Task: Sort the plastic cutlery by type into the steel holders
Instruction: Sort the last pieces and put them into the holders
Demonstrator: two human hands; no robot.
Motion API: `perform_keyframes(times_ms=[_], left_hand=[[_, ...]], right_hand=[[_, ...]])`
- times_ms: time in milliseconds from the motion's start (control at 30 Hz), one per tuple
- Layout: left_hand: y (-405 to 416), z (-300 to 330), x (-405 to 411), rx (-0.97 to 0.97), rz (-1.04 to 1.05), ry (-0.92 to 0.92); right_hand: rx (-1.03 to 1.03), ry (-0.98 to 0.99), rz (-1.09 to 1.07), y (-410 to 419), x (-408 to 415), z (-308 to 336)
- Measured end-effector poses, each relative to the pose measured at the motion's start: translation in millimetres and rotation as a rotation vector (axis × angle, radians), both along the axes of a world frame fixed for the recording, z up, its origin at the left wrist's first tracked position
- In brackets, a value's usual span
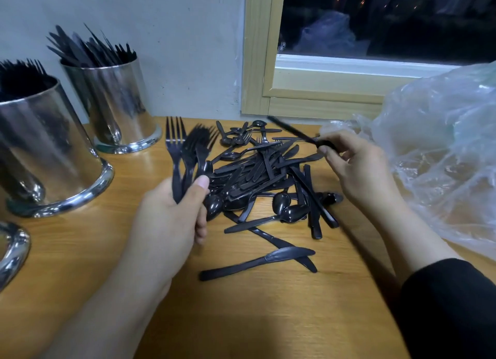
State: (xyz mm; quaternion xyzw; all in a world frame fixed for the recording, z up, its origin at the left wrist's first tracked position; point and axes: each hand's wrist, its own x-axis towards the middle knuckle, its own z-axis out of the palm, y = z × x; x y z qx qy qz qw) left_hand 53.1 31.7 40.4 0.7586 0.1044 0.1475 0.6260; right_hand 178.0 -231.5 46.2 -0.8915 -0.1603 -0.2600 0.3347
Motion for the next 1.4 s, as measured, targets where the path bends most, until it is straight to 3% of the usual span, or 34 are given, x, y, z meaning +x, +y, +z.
perform_keyframes(times_ms=[200,367,533,700,867,1067,1400], left_hand=[[16,6,1,0.091,0.123,-0.104],[11,16,-9,0.031,-0.142,0.043],[8,17,-18,-0.049,-0.34,0.113],[7,18,-18,-0.313,-0.391,0.161],[6,18,-20,-0.404,-0.469,0.183],[6,20,-23,-0.426,-0.565,0.231],[4,16,-19,-0.373,-0.479,0.185]], right_hand=[[-0.257,0.095,0.282,17,-22,21],[-0.183,0.091,0.332,51,-55,42],[0.08,0.162,0.357,80,-73,42],[0.579,0.333,0.443,101,-76,34],[0.77,0.439,0.474,110,-81,33],[0.528,0.503,0.546,105,-84,32],[0.471,0.387,0.454,106,-82,33]])
